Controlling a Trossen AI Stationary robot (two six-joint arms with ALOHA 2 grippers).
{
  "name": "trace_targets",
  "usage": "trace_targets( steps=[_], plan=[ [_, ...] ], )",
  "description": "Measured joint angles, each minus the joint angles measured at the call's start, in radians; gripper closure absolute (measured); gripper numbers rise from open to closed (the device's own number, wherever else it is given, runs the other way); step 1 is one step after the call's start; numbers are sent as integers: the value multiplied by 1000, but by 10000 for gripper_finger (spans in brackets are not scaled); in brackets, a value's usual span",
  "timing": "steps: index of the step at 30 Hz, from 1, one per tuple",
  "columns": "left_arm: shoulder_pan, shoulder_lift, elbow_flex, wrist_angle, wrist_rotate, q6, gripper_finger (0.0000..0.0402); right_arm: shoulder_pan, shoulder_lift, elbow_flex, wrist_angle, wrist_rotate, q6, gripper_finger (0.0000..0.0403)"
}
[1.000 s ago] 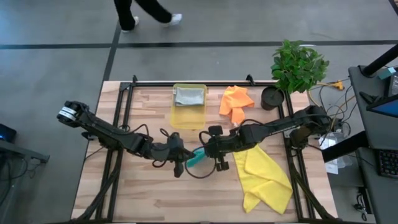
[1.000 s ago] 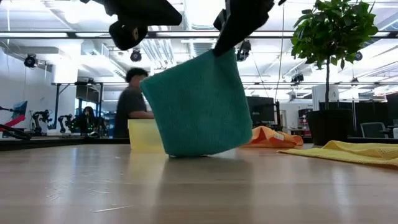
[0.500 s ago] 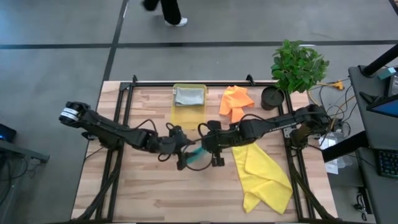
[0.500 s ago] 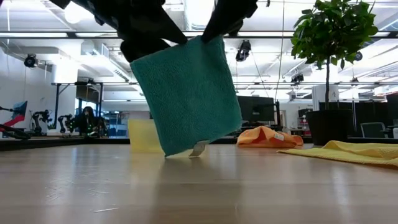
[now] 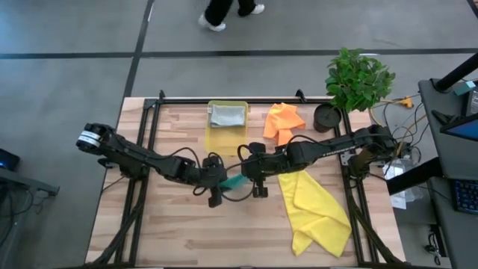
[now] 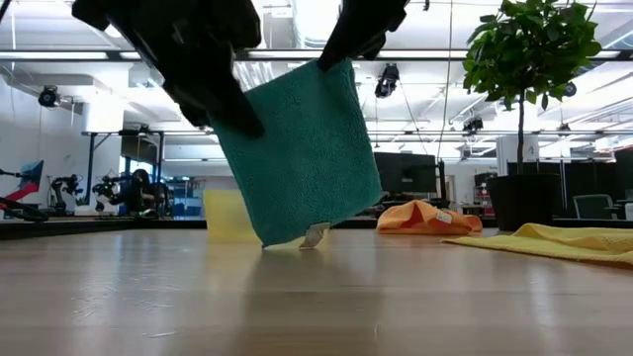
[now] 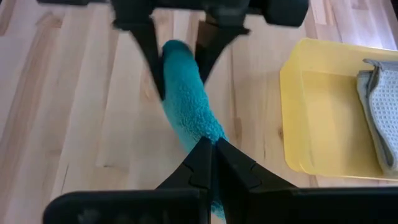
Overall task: Fold microfiber towels
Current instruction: Put the folded light blue microfiber cloth into the yellow bin
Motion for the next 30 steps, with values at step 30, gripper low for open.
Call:
trace_targets(
  steps=[30],
  plan=[
    [455,-366,50,-247,-100,581,401,-341,5,175,26,95,-283,394]
  ],
)
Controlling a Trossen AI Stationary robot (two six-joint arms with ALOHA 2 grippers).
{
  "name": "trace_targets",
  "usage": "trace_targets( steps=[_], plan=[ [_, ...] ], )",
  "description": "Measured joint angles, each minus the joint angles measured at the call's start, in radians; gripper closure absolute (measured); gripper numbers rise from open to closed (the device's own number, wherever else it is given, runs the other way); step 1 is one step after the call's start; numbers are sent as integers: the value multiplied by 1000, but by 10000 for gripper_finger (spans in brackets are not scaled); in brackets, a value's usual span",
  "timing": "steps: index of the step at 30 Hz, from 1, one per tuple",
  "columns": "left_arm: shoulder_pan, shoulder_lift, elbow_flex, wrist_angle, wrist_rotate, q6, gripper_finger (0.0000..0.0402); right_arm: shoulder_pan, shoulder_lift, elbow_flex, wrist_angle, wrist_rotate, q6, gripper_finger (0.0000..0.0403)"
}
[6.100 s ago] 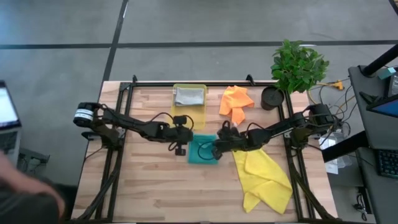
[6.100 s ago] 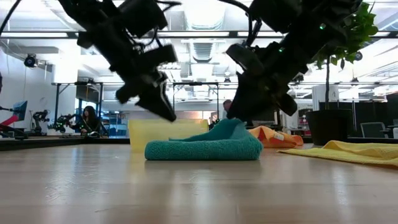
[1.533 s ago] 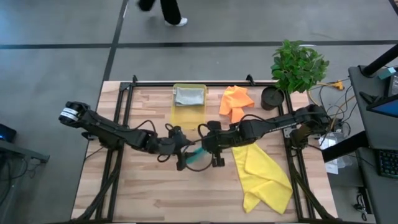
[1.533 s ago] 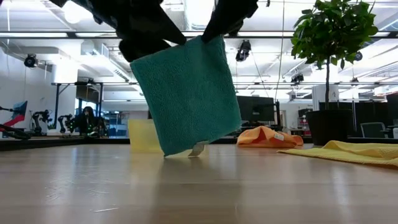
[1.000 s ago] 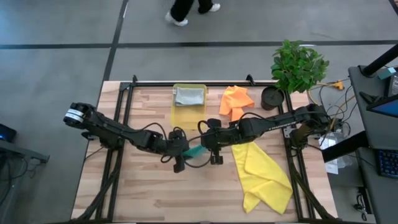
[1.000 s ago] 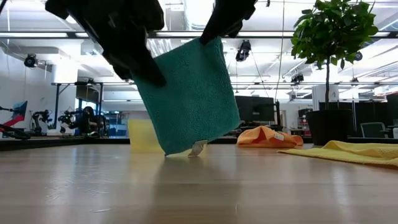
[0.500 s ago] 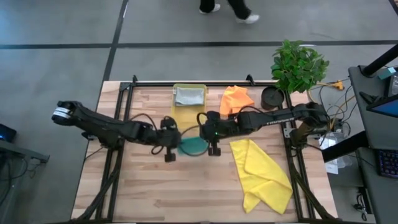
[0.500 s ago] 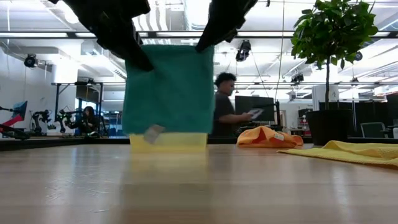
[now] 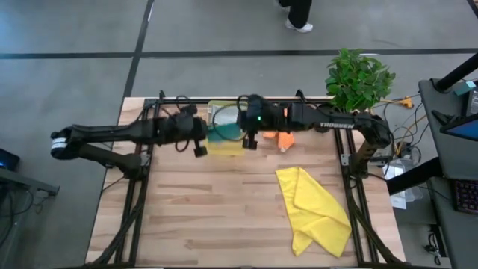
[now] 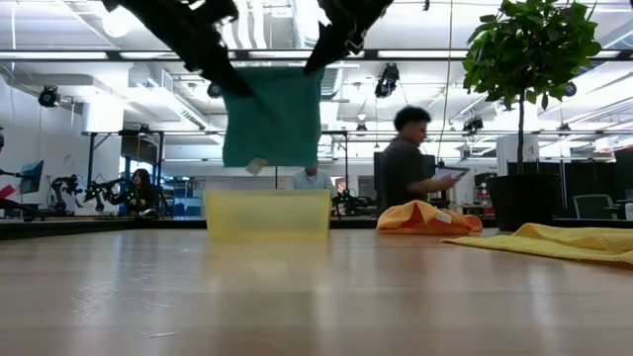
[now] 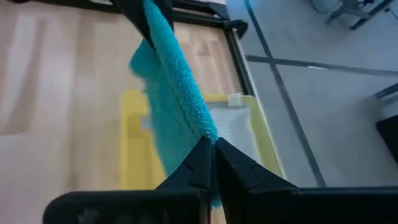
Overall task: Fold microfiber towels
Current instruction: Put the folded light blue microfiber cloth into the yellow bin
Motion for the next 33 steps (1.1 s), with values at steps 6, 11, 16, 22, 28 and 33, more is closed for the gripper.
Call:
trace_targets(
  steps=[6,11,16,22,28,33],
  plan=[
    [172,98,29,25,70,129,401,-124,3,-38,49,-96,-66,395],
    [264,239,66,108,72,326,401,-218,17,-74,129,-123,-137,395],
    [348,370,126,238,-29,460,401,-304,81,-68,188,-125,-161,395],
    [384,443,159,239,-81,472,401,-325,159,-62,195,-154,-159,395],
    [361,462,69,227,-40,436,402,-315,211,-63,149,-235,-121,395],
    [331,441,-24,241,-17,412,401,-297,228,-63,111,-313,-71,395]
  ],
)
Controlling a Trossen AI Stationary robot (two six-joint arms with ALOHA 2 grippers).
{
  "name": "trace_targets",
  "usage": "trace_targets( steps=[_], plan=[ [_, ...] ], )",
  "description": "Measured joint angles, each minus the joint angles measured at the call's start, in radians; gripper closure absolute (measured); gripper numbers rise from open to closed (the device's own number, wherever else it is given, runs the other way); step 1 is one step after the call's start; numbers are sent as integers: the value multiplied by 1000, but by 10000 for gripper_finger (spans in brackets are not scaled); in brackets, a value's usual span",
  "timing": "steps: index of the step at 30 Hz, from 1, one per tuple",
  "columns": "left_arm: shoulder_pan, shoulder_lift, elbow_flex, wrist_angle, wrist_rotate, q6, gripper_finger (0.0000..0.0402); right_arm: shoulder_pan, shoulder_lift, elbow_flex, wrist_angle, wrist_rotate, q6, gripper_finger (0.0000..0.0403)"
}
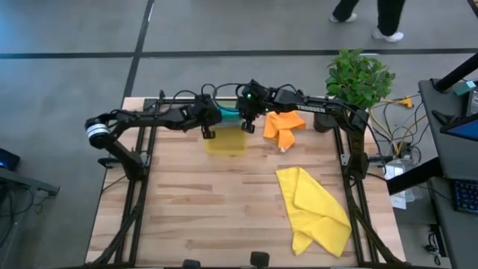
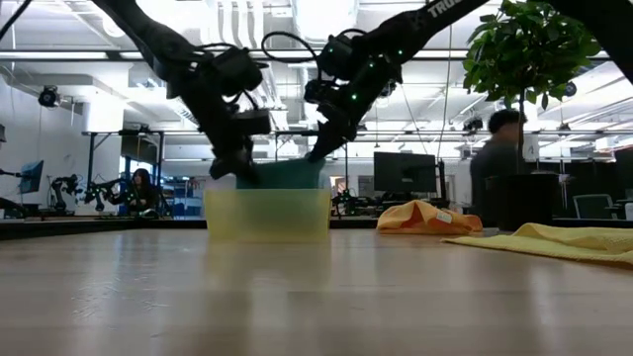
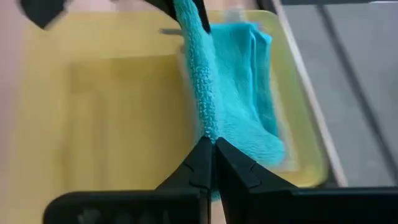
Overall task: Fold microfiber towels
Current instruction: Put the folded light blue microfiber cloth into the yellow bin
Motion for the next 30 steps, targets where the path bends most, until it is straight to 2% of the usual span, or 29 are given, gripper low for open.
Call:
trace_targets(
  steps=[7,15,24,30],
  plan=[
    [-60,-25,-74,2,105,-18,401,19,0,-1,-67,-135,87,395],
    [-99,-25,-106,-14,161,-200,401,54,43,-1,-111,-220,147,394],
    [-184,-26,-104,-77,253,-236,401,124,47,-1,-162,-260,192,394],
    [-212,-28,-105,-130,263,-236,401,153,49,-1,-150,-270,205,394]
  ],
)
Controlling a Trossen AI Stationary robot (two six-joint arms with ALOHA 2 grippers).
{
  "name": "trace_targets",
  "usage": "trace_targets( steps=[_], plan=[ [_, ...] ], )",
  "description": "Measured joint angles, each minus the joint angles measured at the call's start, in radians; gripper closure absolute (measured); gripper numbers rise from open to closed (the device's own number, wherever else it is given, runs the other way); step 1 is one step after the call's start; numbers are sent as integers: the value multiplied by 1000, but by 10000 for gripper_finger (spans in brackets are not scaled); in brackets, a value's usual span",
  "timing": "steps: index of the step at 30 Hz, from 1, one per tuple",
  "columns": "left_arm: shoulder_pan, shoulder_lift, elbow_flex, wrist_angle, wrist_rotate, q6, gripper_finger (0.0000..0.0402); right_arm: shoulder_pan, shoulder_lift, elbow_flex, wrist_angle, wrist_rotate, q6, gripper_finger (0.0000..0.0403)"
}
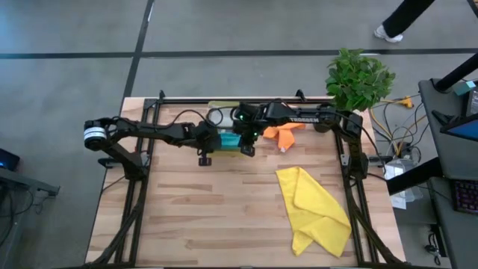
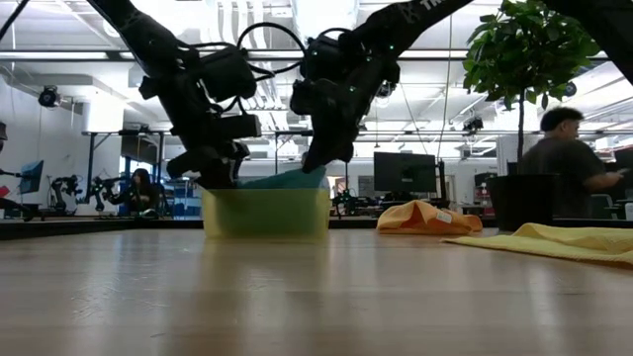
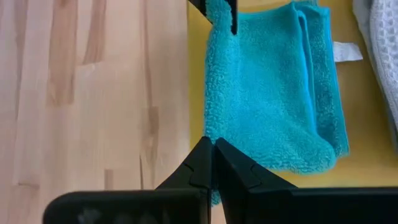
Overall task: Fold microfiber towels
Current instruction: Put the folded light blue microfiber cloth into the yellow bin
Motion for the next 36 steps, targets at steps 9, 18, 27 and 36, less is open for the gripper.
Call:
trace_targets(
  steps=[9,18,27,36],
  plan=[
    [6,0,4,37,-102,8,401,-25,2,0,14,110,-1,394],
    [7,0,5,80,-186,6,401,-73,2,-1,43,116,-4,394],
    [9,1,37,84,-222,1,401,-98,2,-14,70,117,-26,391],
    [27,1,33,114,-217,-1,325,-134,3,-22,116,123,-5,331]
  ],
)
